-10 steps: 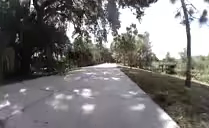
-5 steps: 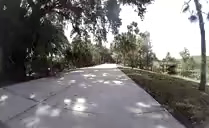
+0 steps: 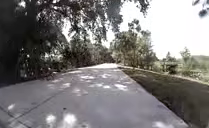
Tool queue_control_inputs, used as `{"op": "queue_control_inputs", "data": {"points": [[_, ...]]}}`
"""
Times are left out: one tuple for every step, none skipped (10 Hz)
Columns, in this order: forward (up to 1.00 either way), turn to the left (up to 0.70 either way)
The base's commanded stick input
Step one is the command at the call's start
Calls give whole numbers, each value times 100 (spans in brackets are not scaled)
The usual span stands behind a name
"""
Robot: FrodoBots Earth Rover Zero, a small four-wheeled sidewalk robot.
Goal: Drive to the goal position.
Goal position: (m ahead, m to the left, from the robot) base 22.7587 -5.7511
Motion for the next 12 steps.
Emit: {"op": "queue_control_inputs", "data": {"points": [[85,0],[85,0],[85,0],[85,0],[85,0],[85,0],[85,0],[85,0],[85,0],[85,0],[85,0],[85,0]]}}
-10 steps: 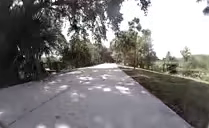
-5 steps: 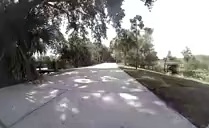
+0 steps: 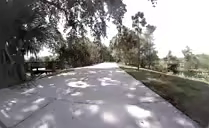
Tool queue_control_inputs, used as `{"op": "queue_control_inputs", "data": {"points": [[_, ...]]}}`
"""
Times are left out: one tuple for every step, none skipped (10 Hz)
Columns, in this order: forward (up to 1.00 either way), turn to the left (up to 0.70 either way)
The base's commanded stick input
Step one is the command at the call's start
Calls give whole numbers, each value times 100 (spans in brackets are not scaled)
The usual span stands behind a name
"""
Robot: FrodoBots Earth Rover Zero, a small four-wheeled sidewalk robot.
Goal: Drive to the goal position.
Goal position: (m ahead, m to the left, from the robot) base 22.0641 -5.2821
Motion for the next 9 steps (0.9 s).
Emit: {"op": "queue_control_inputs", "data": {"points": [[85,0],[85,-1],[85,-14],[85,-10],[85,-7],[85,-3],[85,0],[85,0],[85,0]]}}
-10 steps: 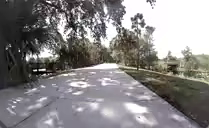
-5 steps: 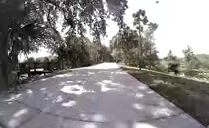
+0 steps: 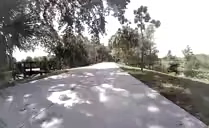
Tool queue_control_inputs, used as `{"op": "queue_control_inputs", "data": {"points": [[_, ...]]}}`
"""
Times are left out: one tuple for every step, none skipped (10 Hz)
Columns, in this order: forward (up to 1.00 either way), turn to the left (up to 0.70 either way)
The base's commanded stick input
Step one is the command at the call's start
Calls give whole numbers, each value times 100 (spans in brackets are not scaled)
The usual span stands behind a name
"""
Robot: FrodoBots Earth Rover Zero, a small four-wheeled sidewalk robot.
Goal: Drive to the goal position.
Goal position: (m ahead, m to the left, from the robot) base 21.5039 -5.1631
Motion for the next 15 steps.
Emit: {"op": "queue_control_inputs", "data": {"points": [[85,0],[85,0],[85,0],[85,0],[85,0],[85,0],[85,0],[85,0],[85,-1],[85,-12],[85,-28],[85,-22],[85,-6],[85,-1],[85,0]]}}
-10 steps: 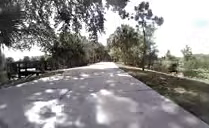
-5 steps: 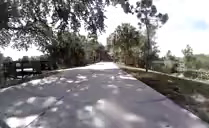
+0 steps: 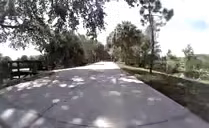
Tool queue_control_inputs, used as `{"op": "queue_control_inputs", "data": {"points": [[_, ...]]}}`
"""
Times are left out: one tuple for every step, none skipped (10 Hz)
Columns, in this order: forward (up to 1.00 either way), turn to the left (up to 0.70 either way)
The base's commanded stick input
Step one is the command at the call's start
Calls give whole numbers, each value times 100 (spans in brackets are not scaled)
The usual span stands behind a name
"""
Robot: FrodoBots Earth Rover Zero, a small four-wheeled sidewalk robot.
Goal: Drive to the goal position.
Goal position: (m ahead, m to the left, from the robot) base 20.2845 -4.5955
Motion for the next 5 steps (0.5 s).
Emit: {"op": "queue_control_inputs", "data": {"points": [[85,0],[85,0],[85,0],[85,0],[85,0]]}}
